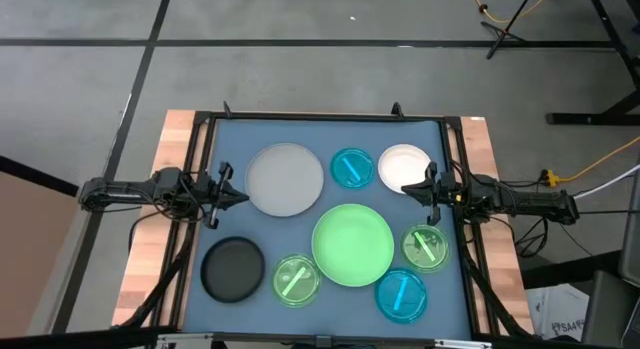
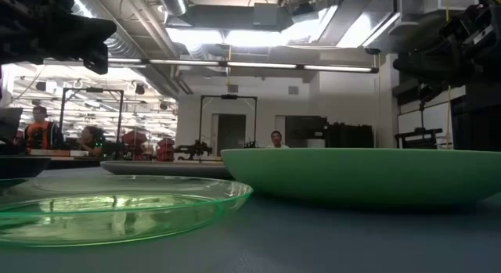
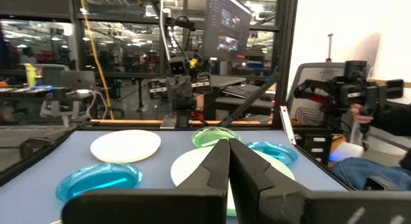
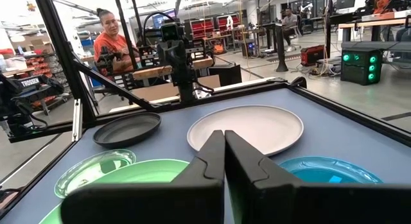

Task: Stack plastic plates
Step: Stack the green plate on top of the gray plate

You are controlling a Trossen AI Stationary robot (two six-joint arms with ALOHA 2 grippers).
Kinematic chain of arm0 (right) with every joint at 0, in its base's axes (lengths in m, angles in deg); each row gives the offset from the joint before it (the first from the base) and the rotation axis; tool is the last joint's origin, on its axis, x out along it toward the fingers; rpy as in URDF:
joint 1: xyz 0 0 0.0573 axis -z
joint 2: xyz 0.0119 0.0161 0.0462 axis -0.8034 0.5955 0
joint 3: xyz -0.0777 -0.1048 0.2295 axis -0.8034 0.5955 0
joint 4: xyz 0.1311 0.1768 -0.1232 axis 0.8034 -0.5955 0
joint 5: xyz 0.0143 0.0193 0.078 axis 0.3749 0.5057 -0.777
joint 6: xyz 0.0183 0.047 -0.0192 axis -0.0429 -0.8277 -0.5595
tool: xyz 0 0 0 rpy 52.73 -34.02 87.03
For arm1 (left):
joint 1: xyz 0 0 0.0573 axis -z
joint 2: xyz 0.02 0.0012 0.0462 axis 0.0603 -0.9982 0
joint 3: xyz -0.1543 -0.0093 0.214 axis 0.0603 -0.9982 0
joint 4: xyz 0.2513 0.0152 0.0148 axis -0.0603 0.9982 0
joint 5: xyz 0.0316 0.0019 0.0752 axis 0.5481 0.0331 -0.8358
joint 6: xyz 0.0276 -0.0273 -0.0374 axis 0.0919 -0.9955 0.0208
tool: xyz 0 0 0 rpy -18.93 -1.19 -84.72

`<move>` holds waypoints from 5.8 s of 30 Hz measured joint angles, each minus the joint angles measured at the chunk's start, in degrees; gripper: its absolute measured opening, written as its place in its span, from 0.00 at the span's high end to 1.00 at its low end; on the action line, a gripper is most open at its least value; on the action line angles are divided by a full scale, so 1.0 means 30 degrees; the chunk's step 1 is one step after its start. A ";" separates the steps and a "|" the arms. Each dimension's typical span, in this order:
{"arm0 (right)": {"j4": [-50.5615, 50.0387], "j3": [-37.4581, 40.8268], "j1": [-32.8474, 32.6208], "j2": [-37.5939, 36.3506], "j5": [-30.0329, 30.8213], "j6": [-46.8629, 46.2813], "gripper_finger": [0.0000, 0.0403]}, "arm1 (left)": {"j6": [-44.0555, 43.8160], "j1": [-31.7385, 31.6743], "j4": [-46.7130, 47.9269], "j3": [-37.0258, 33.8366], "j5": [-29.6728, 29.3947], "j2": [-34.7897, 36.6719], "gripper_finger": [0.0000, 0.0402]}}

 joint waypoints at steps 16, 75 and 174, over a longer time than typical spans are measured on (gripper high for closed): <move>0.0164 0.0000 0.0000 0.0000 -0.0007 -0.0007 1.00 | -0.3673 -0.0001 -0.0006 0.0000 -0.4484 -0.0001 0.85; 0.0182 -0.0011 0.0000 -0.0003 -0.0015 -0.0007 1.00 | -0.4476 -0.0001 -0.5138 1.3622 -0.6238 -2.4425 0.54; -0.0248 -0.0026 0.0000 -0.0004 -0.0022 -0.0007 1.00 | -0.8485 -0.0433 0.0954 1.9912 -0.2128 -3.6737 0.98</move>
